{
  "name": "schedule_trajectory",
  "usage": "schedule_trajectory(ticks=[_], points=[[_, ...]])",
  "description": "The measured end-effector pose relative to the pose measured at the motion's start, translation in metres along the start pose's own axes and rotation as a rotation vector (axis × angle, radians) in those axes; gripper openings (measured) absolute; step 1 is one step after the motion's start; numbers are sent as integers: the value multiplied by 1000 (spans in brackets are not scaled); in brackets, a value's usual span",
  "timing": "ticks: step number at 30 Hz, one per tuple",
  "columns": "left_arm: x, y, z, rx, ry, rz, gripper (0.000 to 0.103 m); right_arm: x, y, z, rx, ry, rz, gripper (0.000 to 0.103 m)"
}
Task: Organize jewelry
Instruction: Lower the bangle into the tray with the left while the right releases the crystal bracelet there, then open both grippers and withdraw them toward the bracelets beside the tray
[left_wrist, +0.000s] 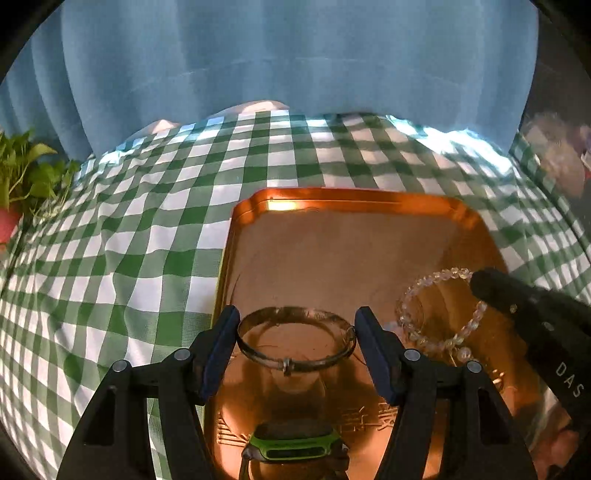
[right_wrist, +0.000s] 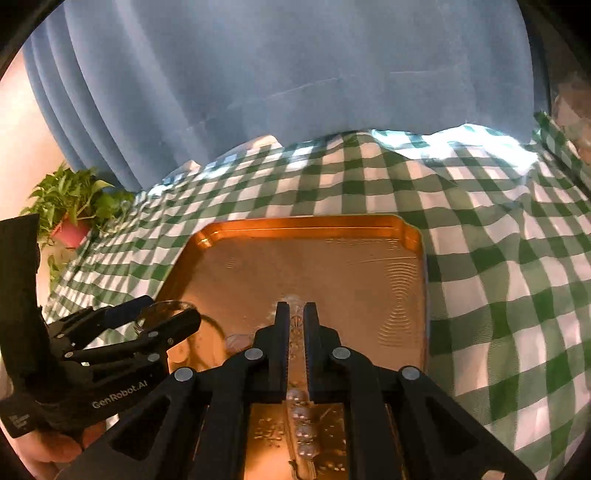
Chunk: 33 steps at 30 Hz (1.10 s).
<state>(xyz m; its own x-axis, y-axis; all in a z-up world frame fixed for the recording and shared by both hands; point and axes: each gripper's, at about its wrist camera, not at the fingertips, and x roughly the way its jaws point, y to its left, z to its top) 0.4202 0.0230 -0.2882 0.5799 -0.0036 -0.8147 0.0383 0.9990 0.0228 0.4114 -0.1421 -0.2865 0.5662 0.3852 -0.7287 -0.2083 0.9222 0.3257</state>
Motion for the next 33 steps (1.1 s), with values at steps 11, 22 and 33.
schedule_trajectory(ticks=[11, 22, 33], points=[[-67, -12, -17, 59, -127, 18, 85, -35, 3, -10, -49, -31, -11, 62], [-170, 6, -123, 36, -108, -1, 90, -140, 29, -108, -87, 1, -77, 102], [-221, 25, -199, -29, -98, -13, 91, -219, 48, -183, -35, -42, 9, 92]])
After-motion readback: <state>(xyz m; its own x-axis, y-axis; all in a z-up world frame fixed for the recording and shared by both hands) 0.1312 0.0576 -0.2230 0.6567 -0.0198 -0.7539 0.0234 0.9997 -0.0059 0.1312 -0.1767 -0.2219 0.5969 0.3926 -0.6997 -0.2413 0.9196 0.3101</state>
